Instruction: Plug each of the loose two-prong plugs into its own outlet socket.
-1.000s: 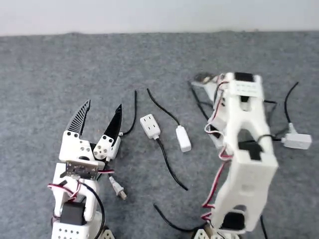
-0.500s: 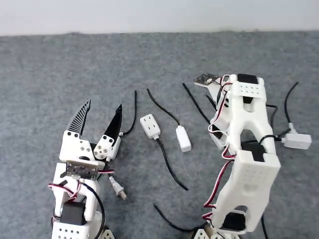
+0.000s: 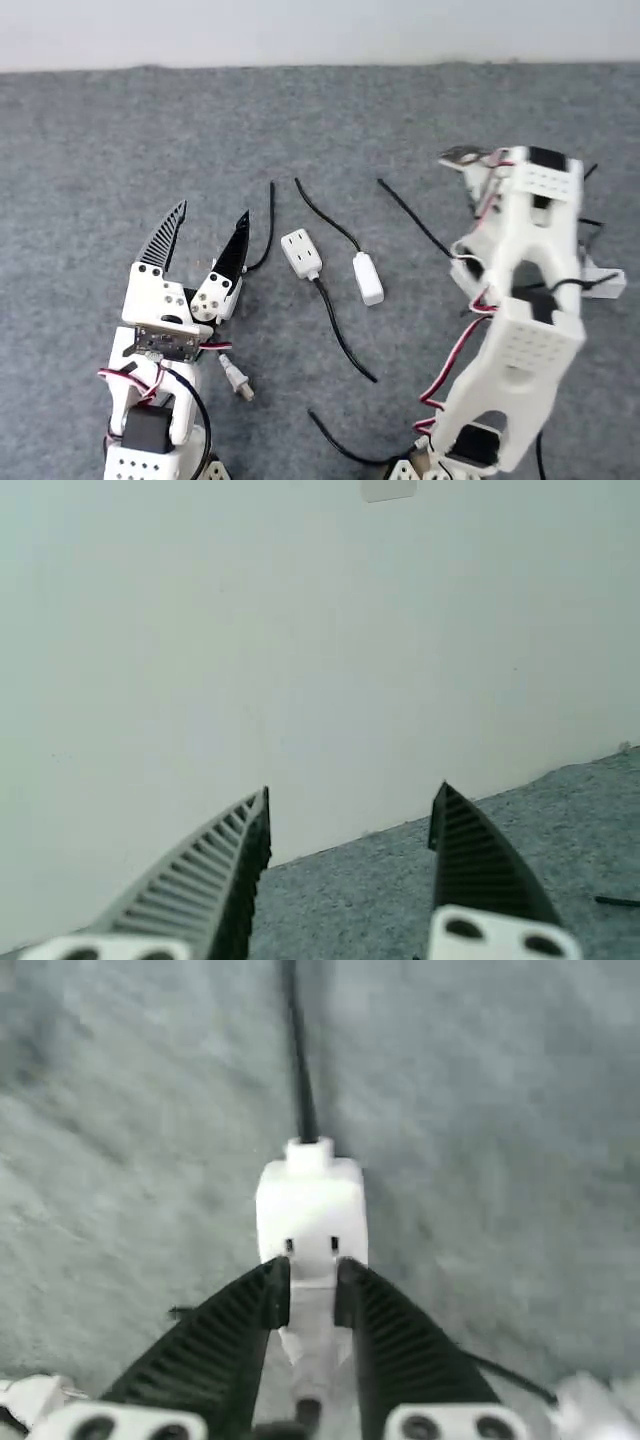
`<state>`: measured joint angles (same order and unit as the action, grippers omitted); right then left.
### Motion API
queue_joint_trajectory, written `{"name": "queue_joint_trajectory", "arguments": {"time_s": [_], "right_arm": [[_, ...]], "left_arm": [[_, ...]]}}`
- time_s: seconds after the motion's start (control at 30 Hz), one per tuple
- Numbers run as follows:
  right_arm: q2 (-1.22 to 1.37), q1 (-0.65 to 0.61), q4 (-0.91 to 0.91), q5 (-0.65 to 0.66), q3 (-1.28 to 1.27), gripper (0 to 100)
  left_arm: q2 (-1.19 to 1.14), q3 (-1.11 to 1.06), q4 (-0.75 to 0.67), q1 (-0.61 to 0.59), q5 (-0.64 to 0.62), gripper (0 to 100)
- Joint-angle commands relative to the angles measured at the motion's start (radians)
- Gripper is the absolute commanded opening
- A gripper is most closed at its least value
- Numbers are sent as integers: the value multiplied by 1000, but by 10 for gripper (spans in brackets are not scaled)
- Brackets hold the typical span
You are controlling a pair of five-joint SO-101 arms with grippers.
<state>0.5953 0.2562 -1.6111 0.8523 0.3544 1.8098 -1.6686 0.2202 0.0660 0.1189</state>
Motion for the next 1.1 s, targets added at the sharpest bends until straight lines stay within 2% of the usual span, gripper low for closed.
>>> {"name": "queue_joint_trajectory", "arguments": {"time_s": [0.0,0.27,0.6,0.87,1.07], "right_arm": [[-61,97,-74,-2,141,114],[-59,193,-114,-2,278,116],[-117,160,-177,-9,315,113],[-84,188,-176,-3,261,110],[-39,163,-177,-8,258,110]], "left_arm": [[11,2,-31,8,11,246],[11,2,-31,8,11,246],[11,2,-31,9,11,246],[11,2,-31,9,11,246],[11,2,-31,9,11,246]]}}
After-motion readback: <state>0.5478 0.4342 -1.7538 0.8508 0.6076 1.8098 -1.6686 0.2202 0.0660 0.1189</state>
